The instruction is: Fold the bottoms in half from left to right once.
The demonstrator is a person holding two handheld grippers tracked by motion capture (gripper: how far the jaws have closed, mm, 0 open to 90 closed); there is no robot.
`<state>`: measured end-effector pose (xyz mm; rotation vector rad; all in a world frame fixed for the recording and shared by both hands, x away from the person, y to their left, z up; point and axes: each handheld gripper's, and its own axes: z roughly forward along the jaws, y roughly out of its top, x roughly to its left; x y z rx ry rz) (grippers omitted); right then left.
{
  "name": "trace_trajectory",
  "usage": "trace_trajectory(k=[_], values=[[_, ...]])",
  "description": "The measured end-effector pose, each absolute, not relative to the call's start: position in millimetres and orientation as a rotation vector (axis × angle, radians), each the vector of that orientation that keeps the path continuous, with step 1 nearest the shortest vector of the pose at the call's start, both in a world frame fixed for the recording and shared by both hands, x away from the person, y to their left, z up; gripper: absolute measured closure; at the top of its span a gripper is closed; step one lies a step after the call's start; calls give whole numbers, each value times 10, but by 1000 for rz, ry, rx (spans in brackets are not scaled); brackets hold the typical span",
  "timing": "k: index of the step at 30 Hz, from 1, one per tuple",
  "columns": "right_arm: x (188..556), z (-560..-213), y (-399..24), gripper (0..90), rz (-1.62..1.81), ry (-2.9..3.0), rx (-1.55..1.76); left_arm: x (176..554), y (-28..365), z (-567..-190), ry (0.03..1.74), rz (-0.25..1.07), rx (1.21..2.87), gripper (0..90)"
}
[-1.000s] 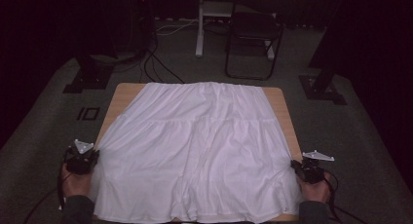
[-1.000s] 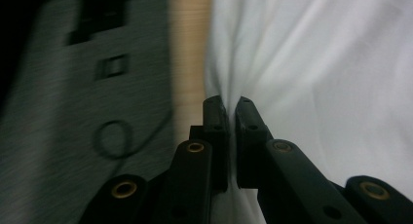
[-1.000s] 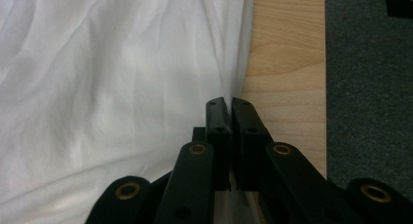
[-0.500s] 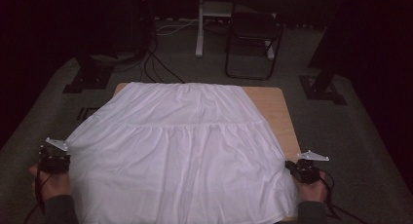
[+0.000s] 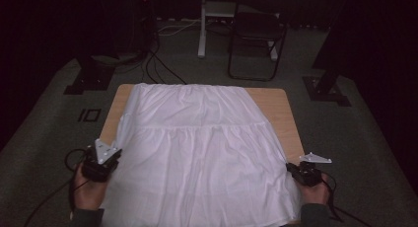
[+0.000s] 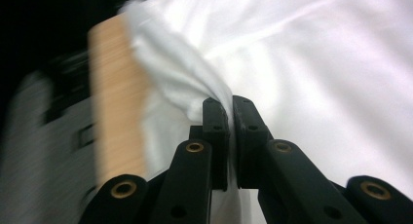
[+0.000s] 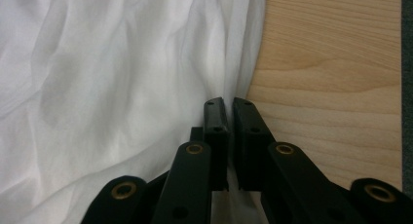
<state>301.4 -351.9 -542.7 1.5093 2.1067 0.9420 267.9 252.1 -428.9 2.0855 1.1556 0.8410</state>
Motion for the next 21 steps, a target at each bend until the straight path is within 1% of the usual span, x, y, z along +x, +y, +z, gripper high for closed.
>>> trace_trajectory(k=[4,6,9,11,13,16,18,19,20,21], values=[[3022,-5431,-3504,844,952,2112,1499,2845,2102,-4294,1011,701,2118,860],[3023,-5433,-3503,844,958,2114,1498,2932,1869,-4297,914,657,2144,860],[3023,-5437,-3507,844,966,2113,1499,3088,1505,-4284,818,590,2155,861],[3023,-5439,-3511,845,971,2111,1502,3195,1260,-4255,755,551,2146,861],[3025,-5442,-3515,845,978,2109,1504,3281,1012,-4212,723,469,2101,862],[3028,-5443,-3518,847,983,2108,1504,3292,611,-4154,638,341,2045,864],[3030,-5443,-3515,847,981,2108,1502,3238,335,-4168,554,305,2070,863],[3029,-5443,-3513,847,979,2108,1504,3227,218,-4204,530,267,2084,863],[3029,-5443,-3513,847,979,2108,1504,3227,218,-4204,530,267,2084,862],[3029,-5442,-3511,847,977,2107,1504,3224,53,-4303,508,218,2115,862]])
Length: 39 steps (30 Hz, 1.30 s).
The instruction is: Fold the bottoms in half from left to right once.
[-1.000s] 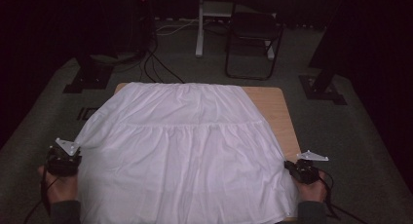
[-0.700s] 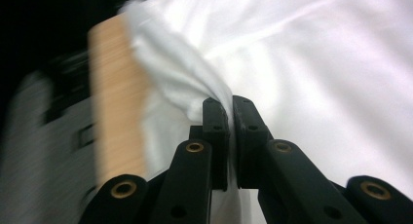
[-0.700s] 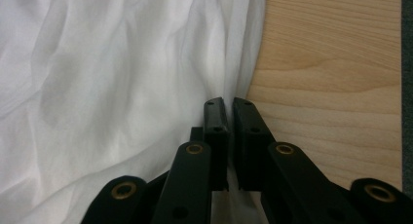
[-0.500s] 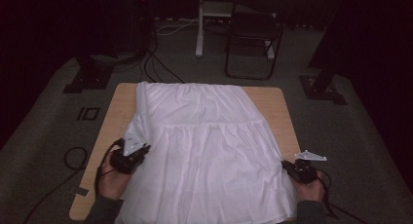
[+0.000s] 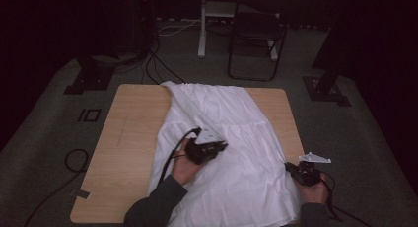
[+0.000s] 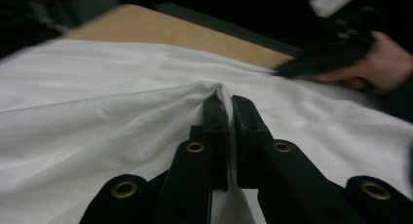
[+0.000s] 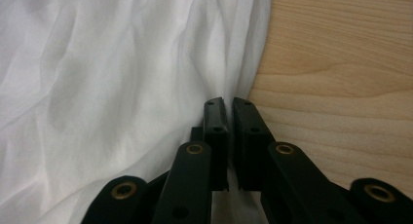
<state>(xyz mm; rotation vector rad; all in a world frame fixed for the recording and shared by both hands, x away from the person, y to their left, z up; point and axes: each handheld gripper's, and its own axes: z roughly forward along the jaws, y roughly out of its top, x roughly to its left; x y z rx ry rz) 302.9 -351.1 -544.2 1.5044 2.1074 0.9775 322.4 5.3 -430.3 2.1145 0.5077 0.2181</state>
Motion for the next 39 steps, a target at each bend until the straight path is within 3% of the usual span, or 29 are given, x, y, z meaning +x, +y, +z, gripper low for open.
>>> trace_trajectory(k=[3,5,8,10,20,25,31,34,36,37,38,39], values=[[3036,-5426,-3487,816,953,2113,1507,3262,-78,-4528,499,116,2145,759],[3028,-5395,-3443,689,887,2089,1491,3276,-31,-4577,519,110,2130,615],[2993,-5232,-3351,538,910,2000,1455,3274,152,-4545,542,148,2102,527],[2968,-5099,-3237,474,943,1969,1419,3267,320,-4509,567,179,2087,501],[2984,-4900,-2271,465,1065,2196,1180,3185,1301,-4720,836,415,2108,468],[3102,-4891,-2009,373,1102,2214,1195,3225,1705,-4989,1021,440,2109,428],[3325,-5040,-1822,269,1106,2250,1265,3313,1804,-5243,1129,418,2151,313],[3370,-5154,-1761,275,1056,2299,1279,3346,1746,-5324,1139,394,2188,294],[3376,-5200,-1755,366,1045,2329,1285,3360,1724,-5356,1140,396,2185,294],[3370,-5208,-1759,463,1056,2350,1286,3362,1720,-5350,1135,395,2184,313],[3364,-5208,-1769,590,1075,2377,1269,3355,1722,-5339,1109,385,2182,414],[3352,-5201,-1779,694,1088,2393,1258,3352,1727,-5334,1084,346,2173,621]])
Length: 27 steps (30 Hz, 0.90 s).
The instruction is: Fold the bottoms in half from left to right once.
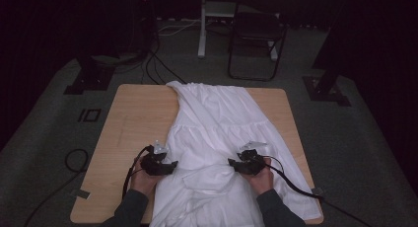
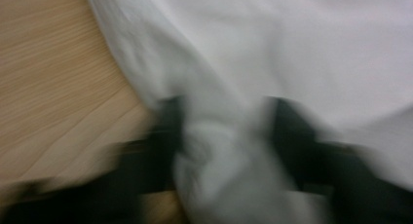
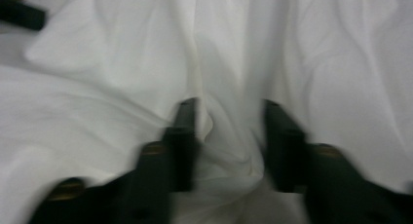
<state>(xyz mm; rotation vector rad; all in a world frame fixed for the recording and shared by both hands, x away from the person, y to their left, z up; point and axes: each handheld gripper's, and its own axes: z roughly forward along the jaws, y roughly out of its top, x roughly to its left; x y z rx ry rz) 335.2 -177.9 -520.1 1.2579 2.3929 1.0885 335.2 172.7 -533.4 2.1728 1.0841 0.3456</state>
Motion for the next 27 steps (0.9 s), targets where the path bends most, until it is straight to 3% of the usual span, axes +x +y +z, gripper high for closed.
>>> trace_trajectory(k=[2,10,14,15,17,21,24,27], values=[[3329,-5169,-1810,840,1126,2397,1250,3327,1731,-5296,1077,358,2147,855],[3156,-4705,-2161,864,1221,2185,1189,3013,1812,-4649,968,480,1937,877],[3040,-4357,-2511,864,1312,2035,1169,2938,1632,-4448,890,490,1929,864],[3018,-4307,-2573,864,1296,2007,1176,2952,1538,-4469,886,498,1950,826],[3007,-4289,-2678,862,1190,1981,1188,3012,1362,-4591,900,489,1987,663],[3081,-4530,-2870,857,1007,2007,1252,3181,1071,-4965,944,399,2084,464],[3176,-4842,-2956,853,898,2060,1292,3238,902,-5203,982,436,2151,376],[3253,-5129,-3009,846,866,2110,1352,3292,839,-5347,1014,407,2172,389]])
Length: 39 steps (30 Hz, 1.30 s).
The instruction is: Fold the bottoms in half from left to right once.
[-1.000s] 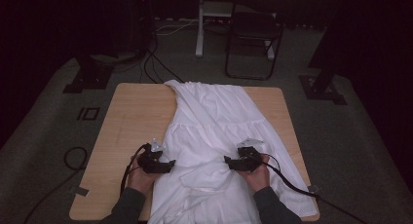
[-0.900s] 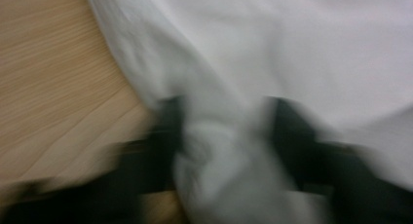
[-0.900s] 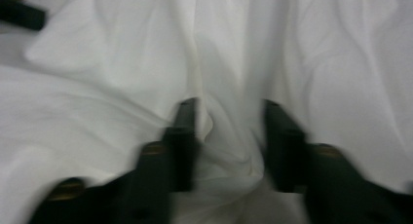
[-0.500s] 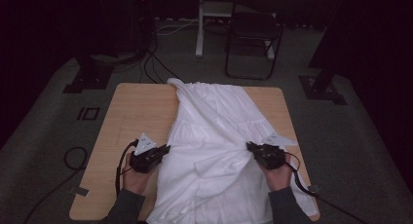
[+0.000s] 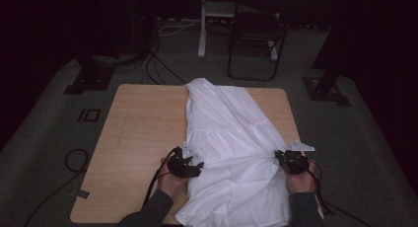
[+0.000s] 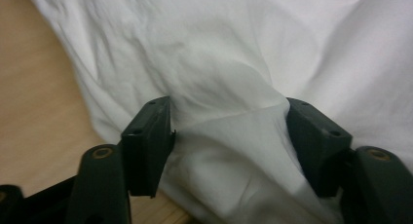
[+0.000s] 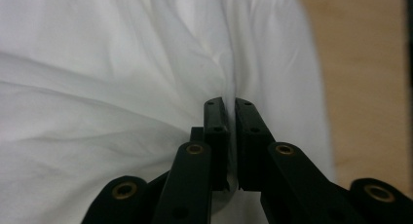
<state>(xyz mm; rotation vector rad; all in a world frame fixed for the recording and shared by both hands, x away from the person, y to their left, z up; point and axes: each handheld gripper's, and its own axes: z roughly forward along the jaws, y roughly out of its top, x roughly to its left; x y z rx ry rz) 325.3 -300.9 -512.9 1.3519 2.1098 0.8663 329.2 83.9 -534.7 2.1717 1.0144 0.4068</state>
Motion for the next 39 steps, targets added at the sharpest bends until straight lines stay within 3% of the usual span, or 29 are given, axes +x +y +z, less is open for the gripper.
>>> trace_trajectory(k=[2,4,5,8,19,23,24,26,28,39], values=[[3285,-5271,-3008,842,861,2147,1384,3308,823,-5368,993,439,2188,501],[3305,-5338,-2972,839,844,2183,1393,3339,837,-5333,984,442,2204,738],[3309,-5348,-2942,840,839,2199,1383,3363,843,-5326,984,455,2216,801],[3314,-5345,-2832,840,843,2227,1357,3471,926,-5328,1005,517,2228,836],[3609,-5374,-2197,834,937,2303,1246,4154,1378,-5213,1200,745,2257,840],[3801,-5386,-2125,833,953,2269,1276,4262,1437,-5171,1222,716,2223,823],[3832,-5381,-2130,820,948,2265,1298,4246,1448,-5149,1201,697,2214,790],[3855,-5352,-2157,700,930,2240,1336,4164,1465,-5095,1173,697,2193,663],[3824,-5286,-2185,608,947,2198,1346,4056,1517,-5026,1160,678,2159,592],[3665,-4991,-1805,441,1141,2283,1136,3340,1857,-4891,1144,585,2114,472]])
